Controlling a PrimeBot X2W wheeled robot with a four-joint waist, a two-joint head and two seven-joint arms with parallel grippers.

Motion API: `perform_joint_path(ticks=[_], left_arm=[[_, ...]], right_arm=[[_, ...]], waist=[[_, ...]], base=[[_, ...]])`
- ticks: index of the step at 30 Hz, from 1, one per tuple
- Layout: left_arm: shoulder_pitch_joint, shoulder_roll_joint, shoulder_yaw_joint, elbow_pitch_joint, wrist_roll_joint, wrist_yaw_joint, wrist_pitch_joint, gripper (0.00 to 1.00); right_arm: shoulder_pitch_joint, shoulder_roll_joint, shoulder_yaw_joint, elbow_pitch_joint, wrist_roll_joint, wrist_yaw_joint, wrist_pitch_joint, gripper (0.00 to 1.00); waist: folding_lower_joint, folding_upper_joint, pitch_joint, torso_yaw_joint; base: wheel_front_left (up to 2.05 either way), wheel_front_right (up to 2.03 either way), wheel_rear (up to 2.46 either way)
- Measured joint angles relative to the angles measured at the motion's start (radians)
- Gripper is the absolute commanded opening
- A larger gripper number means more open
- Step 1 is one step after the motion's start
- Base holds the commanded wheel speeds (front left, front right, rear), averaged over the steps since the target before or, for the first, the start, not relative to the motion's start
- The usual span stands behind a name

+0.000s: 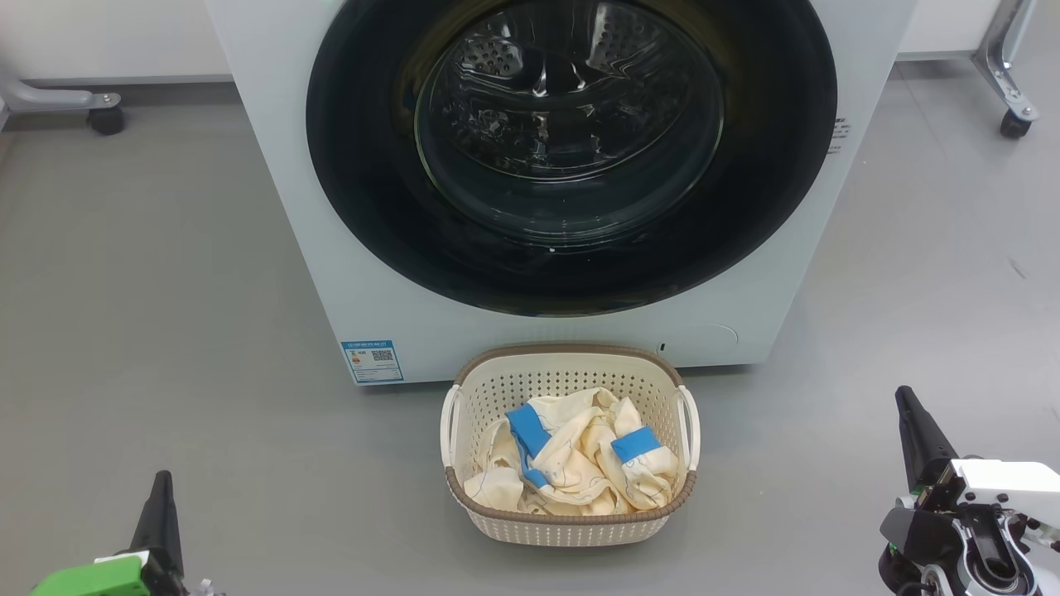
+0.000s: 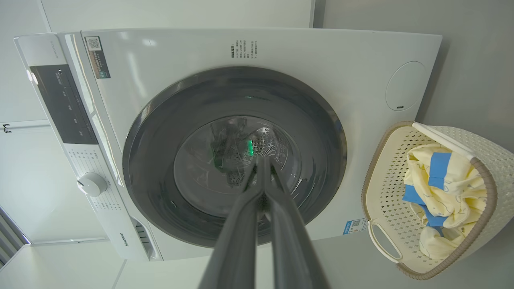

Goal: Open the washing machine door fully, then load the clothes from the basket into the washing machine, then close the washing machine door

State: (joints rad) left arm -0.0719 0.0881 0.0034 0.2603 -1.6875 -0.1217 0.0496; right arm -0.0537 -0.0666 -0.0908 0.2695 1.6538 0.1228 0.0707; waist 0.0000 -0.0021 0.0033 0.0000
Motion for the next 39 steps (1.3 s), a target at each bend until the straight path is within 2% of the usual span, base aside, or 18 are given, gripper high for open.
perform_joint_path(ticks=[39], left_arm=[[0.0, -0.003, 0.005, 0.0, 0.0, 0.0, 0.003, 0.0]], right_arm=[[0.0, 0.001, -0.003, 0.0, -0.002, 0.0, 0.004, 0.0]], waist=[[0.0, 0.0, 0.0, 0.0]], base=[[0.0, 0.0, 0.0]])
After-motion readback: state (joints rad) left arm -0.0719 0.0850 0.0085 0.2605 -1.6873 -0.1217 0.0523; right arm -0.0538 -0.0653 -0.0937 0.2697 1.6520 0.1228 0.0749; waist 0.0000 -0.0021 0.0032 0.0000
